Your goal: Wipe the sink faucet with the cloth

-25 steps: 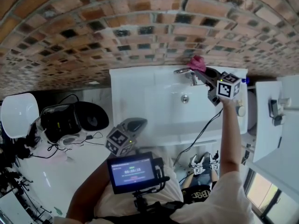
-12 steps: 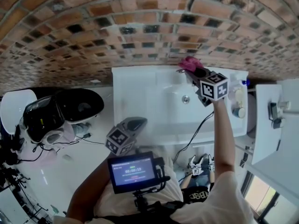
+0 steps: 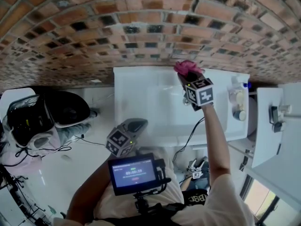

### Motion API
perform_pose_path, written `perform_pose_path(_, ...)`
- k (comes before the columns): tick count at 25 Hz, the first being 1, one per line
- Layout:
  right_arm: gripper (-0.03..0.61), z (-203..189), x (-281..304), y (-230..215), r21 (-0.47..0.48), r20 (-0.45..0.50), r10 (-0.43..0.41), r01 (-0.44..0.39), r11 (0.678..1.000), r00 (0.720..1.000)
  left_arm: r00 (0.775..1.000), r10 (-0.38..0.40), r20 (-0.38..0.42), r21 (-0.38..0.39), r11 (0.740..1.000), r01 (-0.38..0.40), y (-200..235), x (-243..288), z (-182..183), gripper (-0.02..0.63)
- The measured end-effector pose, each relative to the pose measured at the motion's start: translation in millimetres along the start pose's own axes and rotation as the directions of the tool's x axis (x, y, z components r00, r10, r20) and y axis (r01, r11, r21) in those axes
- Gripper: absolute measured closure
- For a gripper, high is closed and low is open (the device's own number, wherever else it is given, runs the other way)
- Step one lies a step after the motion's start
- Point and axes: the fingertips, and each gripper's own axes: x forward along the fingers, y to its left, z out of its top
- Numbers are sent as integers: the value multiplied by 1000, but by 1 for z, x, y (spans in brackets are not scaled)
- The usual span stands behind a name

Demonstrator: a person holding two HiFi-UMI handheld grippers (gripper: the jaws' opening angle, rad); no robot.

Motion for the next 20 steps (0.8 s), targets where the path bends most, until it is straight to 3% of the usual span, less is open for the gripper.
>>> perform_pose_path(6,497,-15,21,10,29,18,-63,62,998,998,1000,7,2,3,1000,-7,1,0,0,623)
perform_pose_path(12,497,-28,44,17,15,16,-71,71,997,997,1000,15,-2,-12,1000,-15,1,-1,-1,622)
perform_pose_path(16,497,-44,62,19,22,-41,-73,74,997,996,1000,13,-9,-1,1000,-13,1,0,-2,622)
perform_pose_path(20,495,-84,86,10,68,-144,-92,102,992,985,1000,14,-4,5,1000,-14,-1,2,-1,623)
